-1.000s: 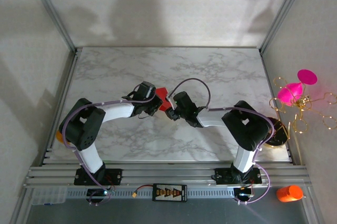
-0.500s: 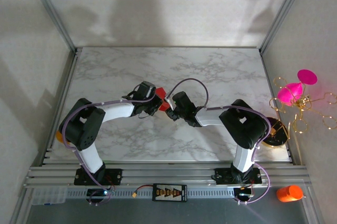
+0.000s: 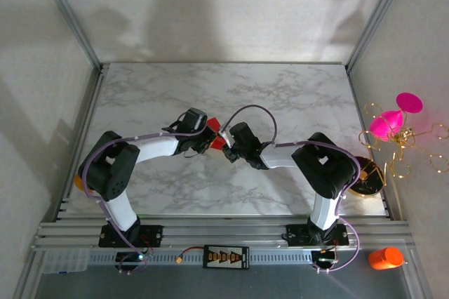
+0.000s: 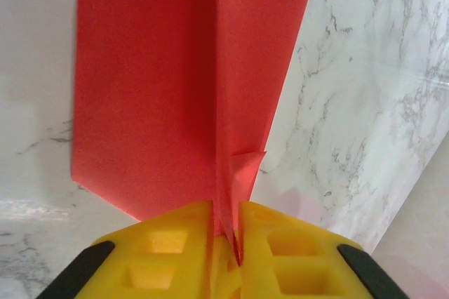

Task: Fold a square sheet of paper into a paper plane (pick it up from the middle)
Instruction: Fourth fold the wing at the center of the table.

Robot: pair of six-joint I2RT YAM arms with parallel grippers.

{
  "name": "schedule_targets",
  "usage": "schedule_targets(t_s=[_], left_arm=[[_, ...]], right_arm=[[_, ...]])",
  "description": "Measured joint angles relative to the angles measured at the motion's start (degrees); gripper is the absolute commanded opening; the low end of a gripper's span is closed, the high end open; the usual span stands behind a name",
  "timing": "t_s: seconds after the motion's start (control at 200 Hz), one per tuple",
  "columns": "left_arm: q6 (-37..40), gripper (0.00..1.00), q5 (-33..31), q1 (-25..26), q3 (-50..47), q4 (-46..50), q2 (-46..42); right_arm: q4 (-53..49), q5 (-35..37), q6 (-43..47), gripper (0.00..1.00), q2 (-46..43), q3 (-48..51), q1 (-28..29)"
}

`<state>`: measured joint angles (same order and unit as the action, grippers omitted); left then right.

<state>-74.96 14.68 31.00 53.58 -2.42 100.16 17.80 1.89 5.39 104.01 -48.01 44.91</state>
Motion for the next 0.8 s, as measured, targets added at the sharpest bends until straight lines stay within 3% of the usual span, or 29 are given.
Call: schedule_targets(t_s=[0.18,0.32,0.526,0.801], left_arm=[[1.99,0.36,-1.55,-3.48,0.35,3.17,-2.86],[3.67,0.4,-3.17,-6.93,0.59,5.16,-6.64],[4.17,0.33,-3.5,-8.7,-5.57,0.87,-13.64],[2.71,0.29,-0.66,-4.92,-14.27,-5.66,-13.44]], right_arm=[[0.0,-1.31,0.02,0.08,0.0,0.0,0.0],[0.0,-3.54,-0.07,0.06,0.0,0.0,-0.02],[0.02,-8.33,-1.25,0.06,0.0,0.0,-0.76],[0.28,-14.56,-3.06,0.06,0.0,0.0,-4.04]])
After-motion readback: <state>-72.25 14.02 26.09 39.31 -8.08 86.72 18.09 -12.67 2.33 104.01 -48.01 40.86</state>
